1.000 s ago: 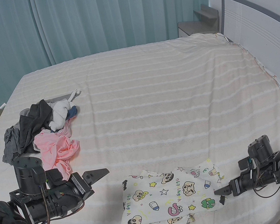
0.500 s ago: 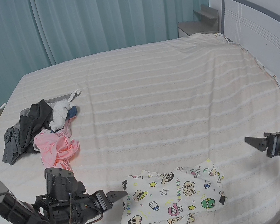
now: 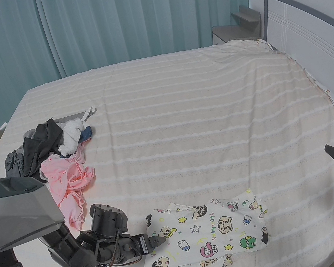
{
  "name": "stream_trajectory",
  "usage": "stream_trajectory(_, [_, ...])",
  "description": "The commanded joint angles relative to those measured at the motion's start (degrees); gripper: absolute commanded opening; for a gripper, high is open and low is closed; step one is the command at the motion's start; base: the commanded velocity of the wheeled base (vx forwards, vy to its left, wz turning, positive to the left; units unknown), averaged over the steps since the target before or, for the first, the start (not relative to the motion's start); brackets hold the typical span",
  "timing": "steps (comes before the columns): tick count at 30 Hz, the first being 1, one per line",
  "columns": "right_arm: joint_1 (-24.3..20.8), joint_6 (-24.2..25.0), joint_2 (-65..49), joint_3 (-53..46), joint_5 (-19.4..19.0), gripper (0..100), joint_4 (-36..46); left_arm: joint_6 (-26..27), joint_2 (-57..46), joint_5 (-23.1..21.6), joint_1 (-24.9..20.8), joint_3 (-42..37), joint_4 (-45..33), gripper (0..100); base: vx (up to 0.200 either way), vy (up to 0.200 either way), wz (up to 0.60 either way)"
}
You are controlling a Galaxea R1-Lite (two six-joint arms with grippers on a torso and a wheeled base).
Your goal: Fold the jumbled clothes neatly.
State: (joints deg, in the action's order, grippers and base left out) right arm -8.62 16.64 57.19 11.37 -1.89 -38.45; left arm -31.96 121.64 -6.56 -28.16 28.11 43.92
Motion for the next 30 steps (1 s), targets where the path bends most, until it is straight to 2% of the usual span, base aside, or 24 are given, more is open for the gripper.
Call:
stream_trajectory(1, [0.18,-0.20,-1.90,0.05,-0.13,100,0.22,0.06,3.96,0.05,0.21,3.44,0.02,100,0.000,0.000,0.00])
stream_trajectory(4, [0.18,-2.05,-1.90,-0.30,-0.13,100,0.22,0.24,5.80,-1.70,0.21,6.43,-0.07,100,0.000,0.000,0.00])
stream_trajectory(10, [0.09,-2.84,-3.48,0.05,-0.22,100,0.13,-0.12,9.50,-2.49,0.30,11.62,0.02,100,0.000,0.000,0.00])
stream_trajectory(17, [0.09,-2.75,-3.13,-0.04,-0.31,100,0.13,-0.20,9.50,-4.87,-0.32,12.05,-0.07,100,0.000,0.000,0.00])
stream_trajectory(18, [0.09,-2.75,-3.13,-0.04,-0.40,100,0.13,-0.20,9.50,-4.87,-0.32,12.05,-0.15,0,0.000,0.000,0.00])
stream_trajectory(30, [0.18,-2.67,-3.05,-0.12,-0.40,100,0.13,-0.12,8.09,-4.60,0.21,10.12,-0.07,0,0.000,0.000,0.00])
